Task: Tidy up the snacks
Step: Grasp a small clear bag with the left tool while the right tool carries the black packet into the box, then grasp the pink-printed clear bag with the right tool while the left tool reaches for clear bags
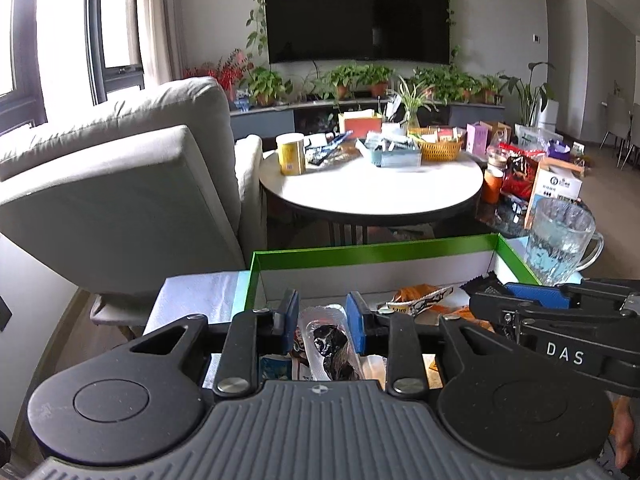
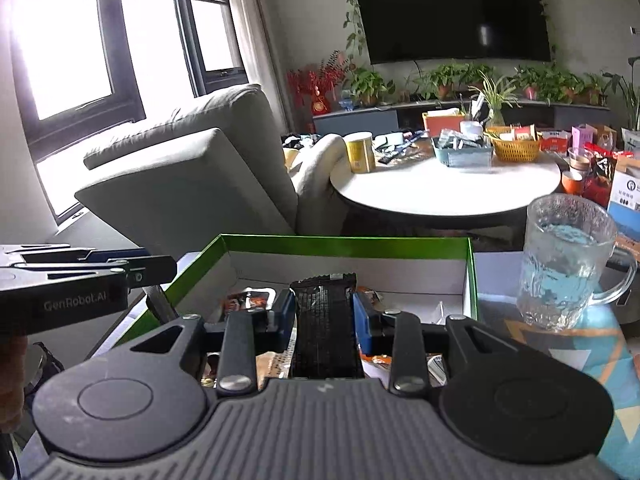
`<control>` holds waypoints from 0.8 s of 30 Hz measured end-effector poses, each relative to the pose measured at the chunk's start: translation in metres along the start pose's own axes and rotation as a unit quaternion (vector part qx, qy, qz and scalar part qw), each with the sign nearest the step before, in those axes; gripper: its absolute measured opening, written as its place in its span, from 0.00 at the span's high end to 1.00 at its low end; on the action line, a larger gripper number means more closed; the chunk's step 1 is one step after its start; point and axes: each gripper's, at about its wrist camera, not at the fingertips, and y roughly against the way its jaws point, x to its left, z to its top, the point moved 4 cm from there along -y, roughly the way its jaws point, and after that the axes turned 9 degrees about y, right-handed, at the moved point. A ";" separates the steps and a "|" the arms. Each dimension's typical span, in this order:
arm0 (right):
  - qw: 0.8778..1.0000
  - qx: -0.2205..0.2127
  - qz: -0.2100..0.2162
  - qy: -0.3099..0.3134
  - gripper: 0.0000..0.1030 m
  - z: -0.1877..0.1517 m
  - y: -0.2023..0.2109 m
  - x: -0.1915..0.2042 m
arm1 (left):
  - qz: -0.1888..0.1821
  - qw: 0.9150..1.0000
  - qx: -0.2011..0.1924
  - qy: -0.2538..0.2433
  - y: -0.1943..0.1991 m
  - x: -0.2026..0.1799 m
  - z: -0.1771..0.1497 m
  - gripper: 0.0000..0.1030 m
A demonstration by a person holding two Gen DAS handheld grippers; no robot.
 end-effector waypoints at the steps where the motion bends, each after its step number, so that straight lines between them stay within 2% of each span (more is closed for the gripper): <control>1: 1.000 0.002 -0.002 -0.001 0.67 0.000 -0.002 -0.001 | 0.000 1.000 0.005 0.000 -0.003 0.000 0.000 0.73; 2: 1.000 0.004 -0.004 -0.001 0.67 -0.001 -0.003 -0.002 | -0.003 1.000 0.010 0.001 -0.005 0.000 -0.002 0.73; 6: 1.000 0.009 -0.006 -0.008 0.63 -0.002 -0.006 -0.006 | 0.002 1.000 0.017 0.002 -0.008 0.000 -0.005 0.63; 9: 1.000 0.008 -0.011 -0.012 0.54 -0.001 -0.005 -0.008 | 0.005 1.000 0.018 0.001 -0.007 0.001 -0.006 0.62; 16: 1.000 0.004 -0.021 -0.023 0.52 0.001 0.007 -0.015 | 0.003 1.000 0.012 0.008 0.008 0.003 -0.009 0.61; 20: 1.000 0.001 -0.010 -0.024 0.48 -0.002 0.022 -0.014 | 0.010 1.000 0.009 0.020 0.016 0.008 -0.010 0.61; 22: 1.000 -0.001 0.004 -0.017 0.42 -0.005 0.034 -0.010 | 0.014 1.000 0.006 0.025 0.021 0.011 -0.011 0.61; 24: 1.000 -0.001 0.022 -0.008 0.41 -0.009 0.044 -0.004 | 0.017 0.999 0.004 0.029 0.027 0.013 -0.012 0.61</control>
